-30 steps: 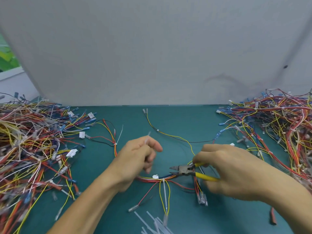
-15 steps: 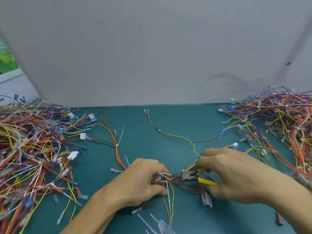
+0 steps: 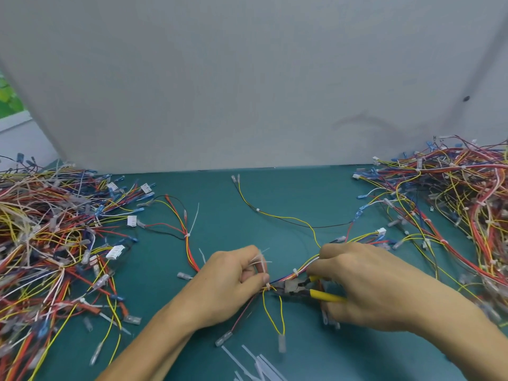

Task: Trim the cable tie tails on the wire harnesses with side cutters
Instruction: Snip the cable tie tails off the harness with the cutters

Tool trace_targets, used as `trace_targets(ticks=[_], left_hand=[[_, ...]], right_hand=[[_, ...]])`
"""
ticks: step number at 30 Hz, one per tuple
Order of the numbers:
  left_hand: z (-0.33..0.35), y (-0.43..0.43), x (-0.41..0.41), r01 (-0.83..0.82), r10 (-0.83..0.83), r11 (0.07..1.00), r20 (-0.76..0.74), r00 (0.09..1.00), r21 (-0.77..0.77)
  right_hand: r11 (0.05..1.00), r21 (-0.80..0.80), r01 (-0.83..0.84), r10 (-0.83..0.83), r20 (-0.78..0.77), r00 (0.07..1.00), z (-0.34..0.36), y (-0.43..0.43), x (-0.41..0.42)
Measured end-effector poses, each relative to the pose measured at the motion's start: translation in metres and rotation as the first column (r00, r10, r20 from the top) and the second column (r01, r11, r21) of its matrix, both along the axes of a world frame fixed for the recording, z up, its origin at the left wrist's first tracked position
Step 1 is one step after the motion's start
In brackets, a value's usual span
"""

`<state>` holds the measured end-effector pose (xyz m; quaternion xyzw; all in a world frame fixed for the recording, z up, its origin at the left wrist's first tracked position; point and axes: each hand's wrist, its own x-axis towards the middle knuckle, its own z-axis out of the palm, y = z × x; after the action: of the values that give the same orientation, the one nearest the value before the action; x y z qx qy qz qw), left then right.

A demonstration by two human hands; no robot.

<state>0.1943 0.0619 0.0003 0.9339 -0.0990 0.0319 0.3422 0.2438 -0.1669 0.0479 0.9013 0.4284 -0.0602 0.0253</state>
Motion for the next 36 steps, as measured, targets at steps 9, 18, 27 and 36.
trace_targets(ticks=[9, 18, 27, 36], left_hand=[[-0.001, 0.002, 0.003, -0.003, 0.003, 1.0, -0.019, 1.0, -0.001], [0.0, 0.002, 0.004, -0.001, 0.0, 0.999, -0.036, 0.999, -0.04], [0.0, 0.001, 0.004, -0.017, 0.016, 0.999, -0.042, 0.999, -0.038], [0.002, -0.001, 0.003, -0.025, 0.022, 0.999, -0.065, 0.998, -0.047]], right_hand=[[0.999, 0.031, 0.015, -0.016, 0.024, 1.0, -0.007, -0.001, 0.004], [0.997, 0.075, -0.015, 0.013, 0.039, 0.999, -0.013, 0.003, 0.004], [0.995, 0.091, -0.03, 0.029, 0.018, 0.999, -0.015, 0.003, 0.006], [0.997, 0.056, -0.059, 0.057, 0.039, 0.998, -0.013, 0.003, 0.007]])
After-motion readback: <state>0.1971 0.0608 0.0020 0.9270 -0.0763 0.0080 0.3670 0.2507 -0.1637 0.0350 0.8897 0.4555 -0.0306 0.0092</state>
